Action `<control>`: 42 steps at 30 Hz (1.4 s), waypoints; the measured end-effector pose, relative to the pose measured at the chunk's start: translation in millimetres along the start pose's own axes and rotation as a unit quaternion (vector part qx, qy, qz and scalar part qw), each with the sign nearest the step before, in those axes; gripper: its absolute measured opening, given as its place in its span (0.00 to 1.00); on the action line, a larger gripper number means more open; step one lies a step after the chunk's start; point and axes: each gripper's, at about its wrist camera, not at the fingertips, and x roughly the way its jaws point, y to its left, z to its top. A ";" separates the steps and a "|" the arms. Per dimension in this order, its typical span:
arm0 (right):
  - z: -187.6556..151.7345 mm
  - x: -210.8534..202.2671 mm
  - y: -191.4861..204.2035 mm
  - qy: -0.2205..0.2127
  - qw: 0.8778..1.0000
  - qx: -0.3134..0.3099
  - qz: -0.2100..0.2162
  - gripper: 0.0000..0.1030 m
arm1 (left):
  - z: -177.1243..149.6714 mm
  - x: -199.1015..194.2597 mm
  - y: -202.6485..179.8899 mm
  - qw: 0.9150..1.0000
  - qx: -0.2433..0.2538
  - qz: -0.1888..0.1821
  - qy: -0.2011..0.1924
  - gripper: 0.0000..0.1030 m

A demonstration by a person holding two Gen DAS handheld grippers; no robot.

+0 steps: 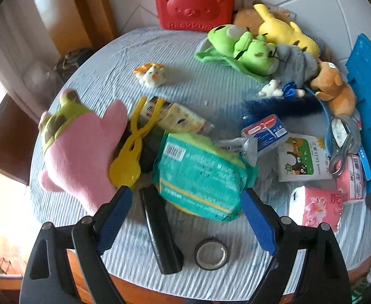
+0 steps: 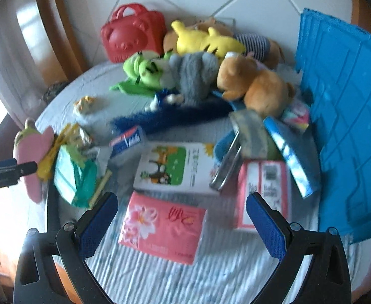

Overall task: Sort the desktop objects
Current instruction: 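Move both tools back over the table toward the pink tissue packs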

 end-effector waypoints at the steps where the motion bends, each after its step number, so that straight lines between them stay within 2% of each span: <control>1: -2.9 3.3 0.3 0.006 1.000 0.001 0.004 1.00 | -3.0 0.6 -0.5 1.000 0.000 -0.001 0.004 0.85; 7: -19.7 29.4 8.4 0.047 0.999 0.005 0.014 1.00 | -14.5 4.5 -3.2 1.000 0.008 -0.007 0.022 0.85; 12: -32.1 44.0 19.4 0.066 0.998 0.016 0.004 1.00 | -1.5 15.9 -2.2 0.999 0.032 -0.019 0.020 0.85; 17: -35.6 65.0 30.2 0.069 0.996 0.062 -0.017 1.00 | 22.2 36.1 -3.1 0.995 0.091 -0.040 0.023 0.85; 20: -38.2 64.8 27.4 0.060 0.991 0.117 -0.031 1.00 | 36.1 44.9 -12.3 0.989 0.135 -0.061 0.017 0.85; 23: -48.8 52.9 14.2 0.053 0.981 0.181 -0.051 1.00 | 46.6 54.7 -36.8 0.978 0.188 -0.089 0.015 0.85; 27: -70.4 33.6 -5.1 0.050 0.966 0.235 -0.091 0.98 | 43.3 60.5 -78.0 0.962 0.243 -0.124 0.018 0.85; 28: -75.3 29.4 -8.8 0.049 0.963 0.244 -0.099 0.96 | 39.2 60.1 -89.2 0.957 0.257 -0.136 0.018 0.85; 30: -86.6 19.5 -18.0 0.045 0.958 0.261 -0.113 0.81 | 28.4 57.8 -110.8 0.945 0.285 -0.158 0.018 0.85; 33: -101.8 9.3 -34.6 0.042 0.951 0.281 -0.122 0.81 | 3.2 50.9 -142.7 0.924 0.337 -0.181 0.018 0.85; 35: -109.5 5.8 -45.1 0.040 0.949 0.286 -0.124 0.81 | -16.6 48.1 -162.3 0.915 0.360 -0.182 0.021 0.85; 36: -111.4 5.4 -49.7 0.041 0.951 0.283 -0.119 0.81 | -23.1 48.3 -168.4 0.914 0.363 -0.181 0.025 0.85; 37: -113.3 5.0 -54.3 0.041 0.952 0.280 -0.115 0.81 | -28.6 50.3 -172.9 0.917 0.357 -0.178 0.032 0.85; 41: -112.4 15.5 -58.8 0.062 0.965 0.229 -0.109 0.67 | -40.6 53.3 -174.0 0.931 0.324 -0.164 0.041 0.85; 42: -112.1 21.0 -60.5 0.068 0.968 0.217 -0.103 0.66 | -43.1 52.2 -172.0 0.935 0.314 -0.163 0.040 0.85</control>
